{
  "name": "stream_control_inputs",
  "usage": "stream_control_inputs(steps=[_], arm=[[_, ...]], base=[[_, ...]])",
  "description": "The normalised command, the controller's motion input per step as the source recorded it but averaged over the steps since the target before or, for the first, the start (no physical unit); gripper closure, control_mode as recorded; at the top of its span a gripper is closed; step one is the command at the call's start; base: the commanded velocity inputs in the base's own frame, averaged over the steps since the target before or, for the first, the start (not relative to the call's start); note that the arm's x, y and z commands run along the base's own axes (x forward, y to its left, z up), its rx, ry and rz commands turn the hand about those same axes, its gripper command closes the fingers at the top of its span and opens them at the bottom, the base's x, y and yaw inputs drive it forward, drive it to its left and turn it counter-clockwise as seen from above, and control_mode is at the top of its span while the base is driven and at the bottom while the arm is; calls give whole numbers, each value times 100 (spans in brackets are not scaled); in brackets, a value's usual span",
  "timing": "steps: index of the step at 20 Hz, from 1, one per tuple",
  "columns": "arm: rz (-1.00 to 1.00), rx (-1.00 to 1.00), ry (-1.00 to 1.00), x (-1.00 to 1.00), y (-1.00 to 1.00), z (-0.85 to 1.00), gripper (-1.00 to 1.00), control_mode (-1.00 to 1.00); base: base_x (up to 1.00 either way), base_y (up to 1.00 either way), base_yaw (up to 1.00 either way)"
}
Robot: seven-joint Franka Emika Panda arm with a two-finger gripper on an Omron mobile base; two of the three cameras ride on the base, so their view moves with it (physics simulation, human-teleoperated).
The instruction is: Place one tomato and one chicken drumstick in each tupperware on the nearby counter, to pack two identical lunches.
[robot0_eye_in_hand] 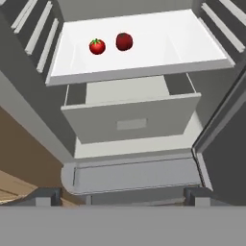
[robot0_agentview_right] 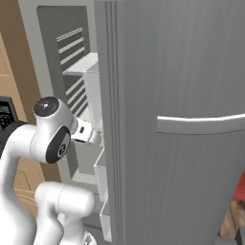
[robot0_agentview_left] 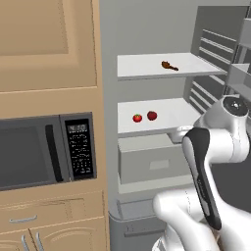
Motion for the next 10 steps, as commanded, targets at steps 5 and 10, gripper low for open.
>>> stream_control_inputs(steps=[5, 10], arm=[[2, 0, -20, 68, -1, -53, -100, -100], [0, 0, -1, 69, 0, -25, -100, -100]], base=[[0, 0, 0], [0, 0, 0]])
